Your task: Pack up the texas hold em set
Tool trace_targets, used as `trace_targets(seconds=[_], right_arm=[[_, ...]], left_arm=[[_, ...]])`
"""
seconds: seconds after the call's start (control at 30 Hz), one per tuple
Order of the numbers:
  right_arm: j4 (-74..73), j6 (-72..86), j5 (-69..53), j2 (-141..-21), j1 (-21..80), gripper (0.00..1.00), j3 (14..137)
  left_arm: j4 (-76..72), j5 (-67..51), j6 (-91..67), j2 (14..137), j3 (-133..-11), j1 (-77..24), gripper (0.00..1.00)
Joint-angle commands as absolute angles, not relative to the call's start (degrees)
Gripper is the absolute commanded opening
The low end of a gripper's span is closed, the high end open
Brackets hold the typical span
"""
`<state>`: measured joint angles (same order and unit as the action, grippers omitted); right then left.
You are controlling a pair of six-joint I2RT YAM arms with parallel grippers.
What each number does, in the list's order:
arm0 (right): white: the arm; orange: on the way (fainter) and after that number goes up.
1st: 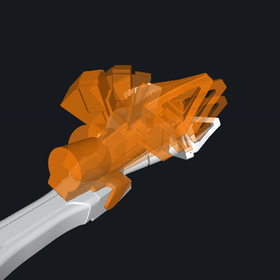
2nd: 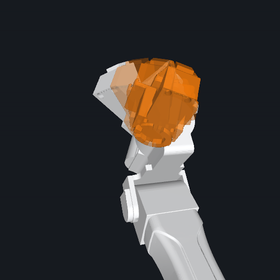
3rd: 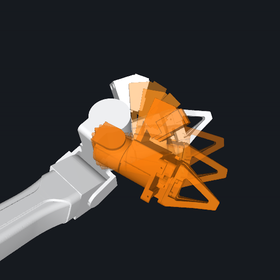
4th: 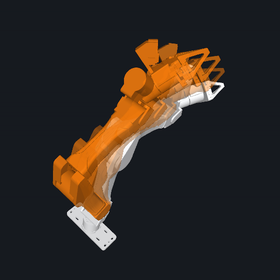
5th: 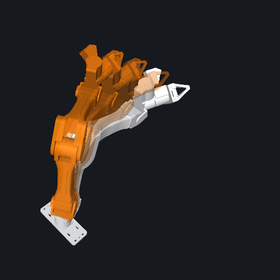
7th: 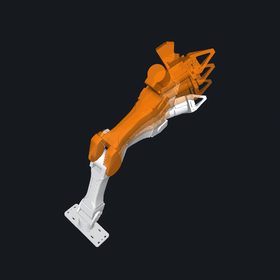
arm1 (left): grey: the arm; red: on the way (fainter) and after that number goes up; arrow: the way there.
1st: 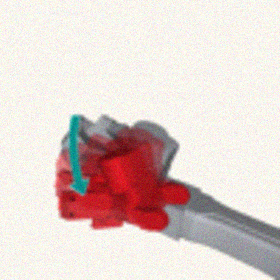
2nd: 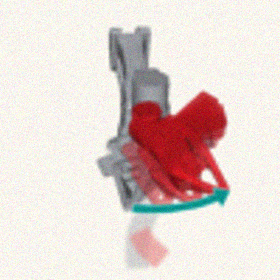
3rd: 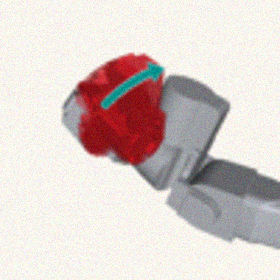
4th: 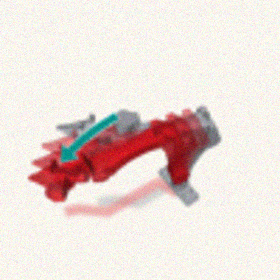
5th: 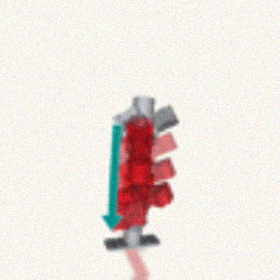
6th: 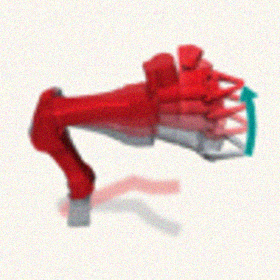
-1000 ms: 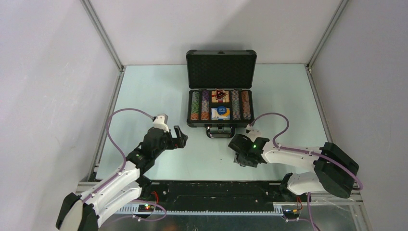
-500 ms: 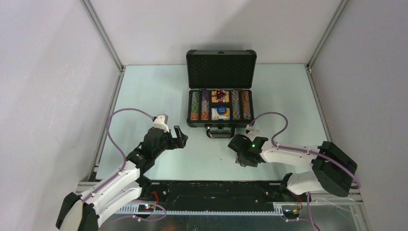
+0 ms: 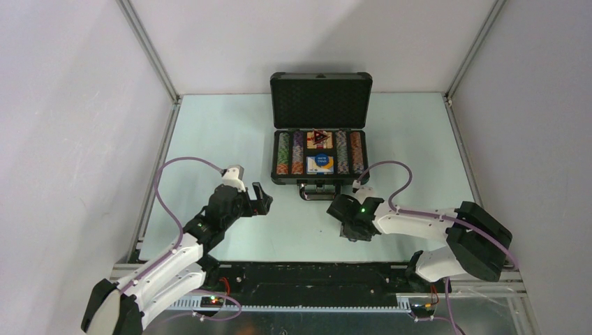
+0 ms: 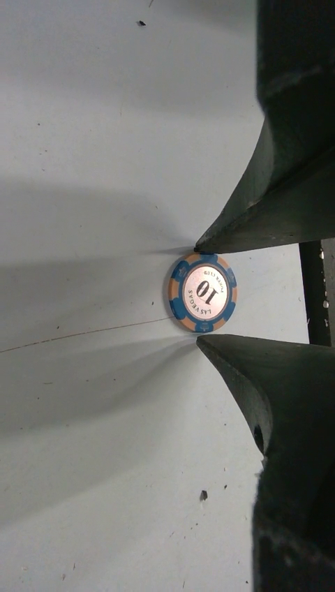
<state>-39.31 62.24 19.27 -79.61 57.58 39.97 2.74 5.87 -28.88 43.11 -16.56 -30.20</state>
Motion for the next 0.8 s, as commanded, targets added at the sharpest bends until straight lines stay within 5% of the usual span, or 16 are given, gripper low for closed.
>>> trace_targets(seconds=[0.0, 0.77], right_arm=[[-37.5, 63.5, 17.9, -82.6, 58.3, 0.49, 38.2], [-38.8, 57.5, 20.0, -80.1, 54.8, 0.45, 43.9]], left_arm=[[1.9, 6.5, -27.9, 43.0, -16.8, -29.9, 1.0], [1.9, 6.5, -27.9, 42.9, -16.8, -29.9, 1.0]])
